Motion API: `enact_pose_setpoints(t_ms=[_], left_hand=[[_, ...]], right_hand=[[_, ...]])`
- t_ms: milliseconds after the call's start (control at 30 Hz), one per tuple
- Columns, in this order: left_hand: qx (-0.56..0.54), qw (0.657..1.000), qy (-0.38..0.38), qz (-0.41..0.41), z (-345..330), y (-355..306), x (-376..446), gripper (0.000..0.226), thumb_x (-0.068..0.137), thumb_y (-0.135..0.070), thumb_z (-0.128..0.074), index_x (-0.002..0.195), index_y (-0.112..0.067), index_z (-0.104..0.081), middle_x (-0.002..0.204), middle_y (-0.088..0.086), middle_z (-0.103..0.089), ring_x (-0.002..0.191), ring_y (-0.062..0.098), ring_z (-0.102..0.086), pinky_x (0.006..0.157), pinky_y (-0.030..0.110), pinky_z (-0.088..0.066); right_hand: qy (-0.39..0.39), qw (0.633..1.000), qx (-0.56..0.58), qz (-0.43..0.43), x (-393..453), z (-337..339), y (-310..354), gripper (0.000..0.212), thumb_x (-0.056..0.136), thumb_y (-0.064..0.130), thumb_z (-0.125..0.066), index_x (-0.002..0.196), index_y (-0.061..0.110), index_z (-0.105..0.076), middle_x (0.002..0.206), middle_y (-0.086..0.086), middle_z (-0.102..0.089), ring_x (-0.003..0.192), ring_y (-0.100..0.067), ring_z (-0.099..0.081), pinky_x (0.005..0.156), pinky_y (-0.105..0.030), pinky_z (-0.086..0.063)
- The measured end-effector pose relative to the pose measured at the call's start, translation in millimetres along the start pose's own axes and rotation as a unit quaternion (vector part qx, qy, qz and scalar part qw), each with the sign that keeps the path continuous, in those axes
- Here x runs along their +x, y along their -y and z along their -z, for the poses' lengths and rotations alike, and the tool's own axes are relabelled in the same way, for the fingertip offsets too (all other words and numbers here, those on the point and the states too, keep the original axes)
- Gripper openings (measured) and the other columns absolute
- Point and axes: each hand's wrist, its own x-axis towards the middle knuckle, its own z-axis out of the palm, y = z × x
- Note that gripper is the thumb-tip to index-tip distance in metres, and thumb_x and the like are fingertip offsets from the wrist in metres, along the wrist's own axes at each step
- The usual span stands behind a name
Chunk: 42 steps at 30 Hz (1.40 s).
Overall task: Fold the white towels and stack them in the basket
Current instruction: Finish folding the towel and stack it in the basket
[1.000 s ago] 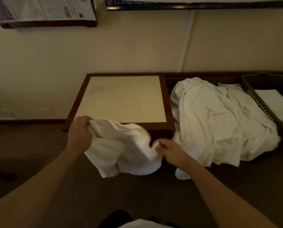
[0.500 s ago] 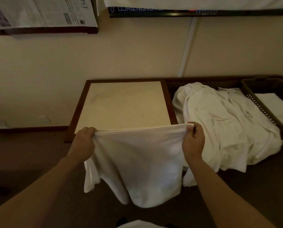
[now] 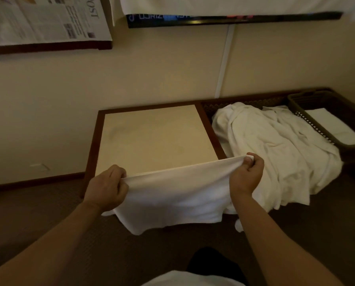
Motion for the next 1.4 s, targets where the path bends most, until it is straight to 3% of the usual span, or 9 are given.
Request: enact_pose_setpoints(t_ms=[167, 367, 533, 667, 833, 1000, 1267, 1333, 1400], left_hand=[[-0.018, 0.997, -0.030, -0.073, 5, 20, 28, 0.033, 0.093, -0.035, -0.042, 0.106, -0.012, -0.062, 0.092, -0.001, -0.058, 0.065, 0.019, -0.059, 0.049, 0.036, -0.051], [-0.006, 0.994, -0.113, 0.001, -8, 35, 93, 0.032, 0.101, -0.033, -0.036, 0.101, -0.014, -0.061, 0.100, -0.001, -0.057, 0.065, 0.022, -0.057, 0.048, 0.039, -0.050], [0.033, 0.992, -0.124, 0.010, -14, 54, 185, 0.039, 0.100, -0.041, -0.043, 0.099, -0.010, -0.067, 0.100, 0.006, -0.062, 0.067, 0.033, -0.062, 0.052, 0.043, -0.054], [0.100, 0.992, -0.070, 0.025, -25, 74, 278, 0.050, 0.094, -0.053, -0.041, 0.096, -0.012, -0.070, 0.099, 0.008, -0.066, 0.072, 0.039, -0.067, 0.058, 0.045, -0.055], [0.156, 0.987, -0.047, 0.000, -61, 109, 389, 0.054, 0.093, -0.056, -0.040, 0.096, -0.011, -0.071, 0.098, 0.011, -0.067, 0.073, 0.040, -0.069, 0.059, 0.048, -0.055], [0.151, 0.988, 0.033, 0.019, -125, 145, 481, 0.051, 0.100, -0.060, -0.043, 0.098, -0.016, -0.070, 0.099, 0.008, -0.064, 0.085, 0.039, -0.068, 0.070, 0.052, -0.057], [0.092, 0.968, 0.172, 0.161, -207, 157, 530, 0.044, 0.096, -0.057, -0.053, 0.118, -0.023, -0.067, 0.126, 0.013, -0.065, 0.113, 0.040, -0.060, 0.092, 0.046, -0.049], [0.049, 0.960, 0.174, 0.212, -213, 158, 531, 0.048, 0.094, -0.060, -0.056, 0.121, -0.022, -0.067, 0.126, 0.015, -0.066, 0.113, 0.039, -0.060, 0.092, 0.043, -0.048], [-0.001, 0.953, 0.173, 0.250, -212, 161, 530, 0.045, 0.091, -0.062, -0.060, 0.111, -0.023, -0.069, 0.116, 0.012, -0.069, 0.108, 0.036, -0.061, 0.088, 0.038, -0.047]], right_hand=[[-0.023, 1.000, 0.009, -0.005, 10, -20, 6, 0.018, 0.106, 0.016, -0.044, 0.115, 0.015, -0.060, 0.110, 0.002, -0.060, 0.106, -0.014, -0.057, 0.093, -0.024, -0.043], [-0.022, 1.000, 0.002, 0.014, 52, -70, 17, 0.022, 0.106, 0.015, -0.044, 0.119, 0.010, -0.061, 0.111, 0.000, -0.060, 0.103, -0.014, -0.056, 0.080, -0.007, -0.038], [-0.013, 0.999, -0.014, 0.043, 115, -137, 27, 0.023, 0.107, 0.018, -0.043, 0.121, 0.012, -0.060, 0.112, 0.000, -0.061, 0.102, -0.013, -0.055, 0.080, -0.005, -0.038], [0.015, 0.998, -0.045, 0.042, 183, -211, 14, 0.024, 0.108, 0.021, -0.042, 0.121, 0.012, -0.061, 0.111, 0.000, -0.061, 0.102, -0.015, -0.056, 0.085, -0.016, -0.039], [0.065, 0.986, -0.142, 0.062, 277, -306, -17, 0.028, 0.107, 0.015, -0.042, 0.123, 0.002, -0.061, 0.114, -0.008, -0.060, 0.103, -0.017, -0.053, 0.087, -0.016, -0.032], [0.119, 0.969, -0.213, 0.049, 364, -399, -68, 0.027, 0.102, 0.010, -0.046, 0.115, -0.005, -0.064, 0.119, -0.026, -0.061, 0.112, -0.039, -0.056, 0.097, -0.034, -0.038], [0.185, 0.932, -0.309, 0.037, 408, -462, -127, 0.024, 0.099, 0.007, -0.044, 0.116, -0.001, -0.060, 0.130, -0.024, -0.048, 0.114, -0.041, -0.051, 0.102, -0.034, -0.034], [0.164, 0.933, -0.317, 0.036, 410, -462, -129, 0.024, 0.099, 0.016, -0.046, 0.116, 0.006, -0.059, 0.131, -0.020, -0.047, 0.113, -0.042, -0.052, 0.104, -0.043, -0.040], [0.124, 0.912, -0.390, 0.030, 409, -464, -123, 0.026, 0.098, 0.025, -0.049, 0.119, 0.012, -0.055, 0.132, -0.018, -0.047, 0.118, -0.042, -0.050, 0.102, -0.054, -0.041]])
